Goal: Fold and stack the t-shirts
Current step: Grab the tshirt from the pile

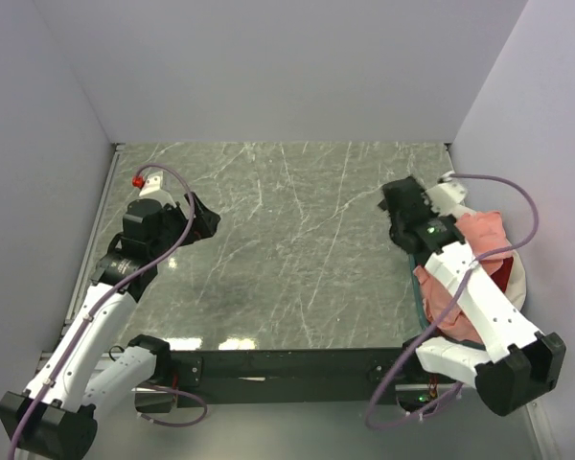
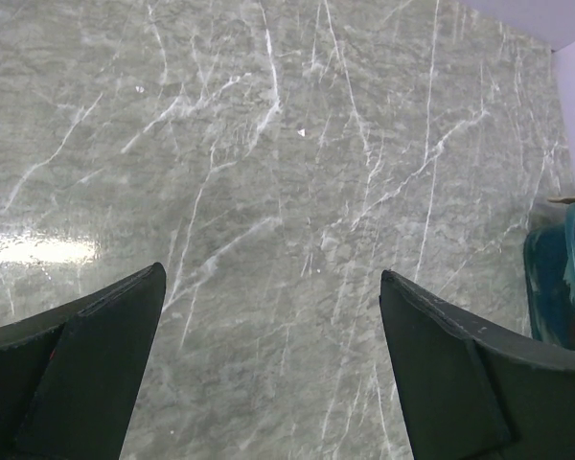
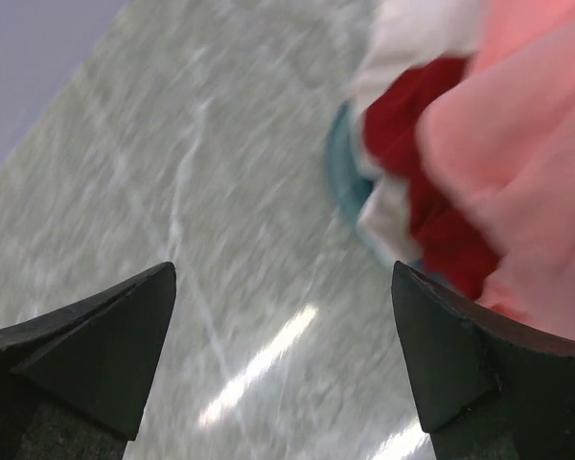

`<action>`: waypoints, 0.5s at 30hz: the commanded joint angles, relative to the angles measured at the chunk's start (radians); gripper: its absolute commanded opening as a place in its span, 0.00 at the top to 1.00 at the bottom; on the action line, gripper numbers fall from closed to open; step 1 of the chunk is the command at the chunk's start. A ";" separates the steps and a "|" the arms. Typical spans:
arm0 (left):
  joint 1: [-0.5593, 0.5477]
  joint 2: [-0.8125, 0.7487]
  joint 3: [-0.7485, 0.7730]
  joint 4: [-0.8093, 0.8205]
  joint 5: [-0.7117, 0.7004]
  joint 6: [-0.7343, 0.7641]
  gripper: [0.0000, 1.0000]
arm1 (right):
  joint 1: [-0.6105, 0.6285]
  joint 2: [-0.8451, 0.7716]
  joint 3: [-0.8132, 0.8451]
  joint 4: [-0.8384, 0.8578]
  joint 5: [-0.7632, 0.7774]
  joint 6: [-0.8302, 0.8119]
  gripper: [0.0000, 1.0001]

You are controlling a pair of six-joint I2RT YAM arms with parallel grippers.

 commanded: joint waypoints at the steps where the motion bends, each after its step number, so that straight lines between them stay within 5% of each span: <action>1: 0.002 0.009 0.004 -0.006 0.025 0.020 0.00 | -0.160 0.039 0.082 -0.012 0.024 -0.019 0.01; 6: 0.004 0.013 0.000 -0.001 0.034 0.023 0.01 | -0.317 0.111 0.174 -0.120 0.092 0.038 0.03; 15: 0.002 0.027 0.000 0.005 0.068 0.021 0.01 | -0.406 0.101 0.211 -0.301 0.159 0.185 0.06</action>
